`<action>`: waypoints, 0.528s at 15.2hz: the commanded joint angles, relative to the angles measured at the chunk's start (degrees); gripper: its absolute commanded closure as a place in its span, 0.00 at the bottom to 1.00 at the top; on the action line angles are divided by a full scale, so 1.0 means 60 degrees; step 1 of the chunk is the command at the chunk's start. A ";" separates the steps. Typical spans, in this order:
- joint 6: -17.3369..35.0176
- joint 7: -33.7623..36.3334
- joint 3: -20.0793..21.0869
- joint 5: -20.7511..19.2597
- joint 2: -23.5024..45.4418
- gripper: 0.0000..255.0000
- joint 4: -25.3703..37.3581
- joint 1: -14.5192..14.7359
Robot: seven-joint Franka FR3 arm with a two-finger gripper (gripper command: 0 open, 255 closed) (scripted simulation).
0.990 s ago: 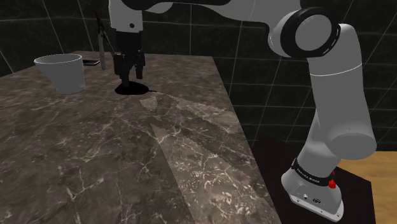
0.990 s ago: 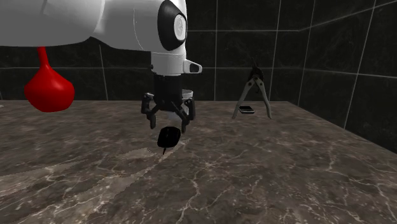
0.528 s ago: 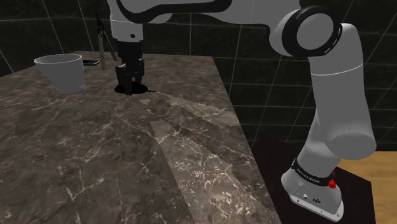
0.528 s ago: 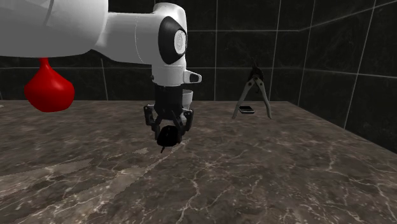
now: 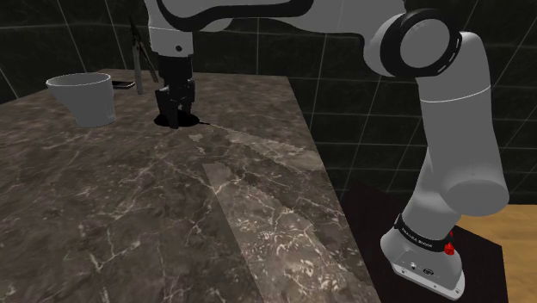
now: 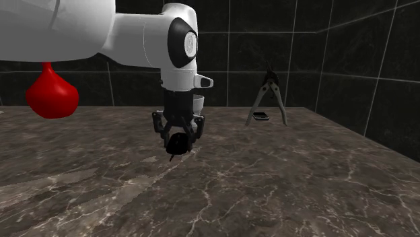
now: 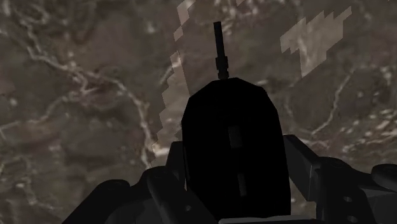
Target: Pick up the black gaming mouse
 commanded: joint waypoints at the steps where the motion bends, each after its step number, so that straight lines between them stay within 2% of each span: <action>1: 0.0066 -0.0028 0.0007 0.0032 -0.0074 1.00 -0.0164 -0.0034; 8: -0.1028 0.0021 0.0006 -0.0049 0.0240 1.00 0.1247 0.0125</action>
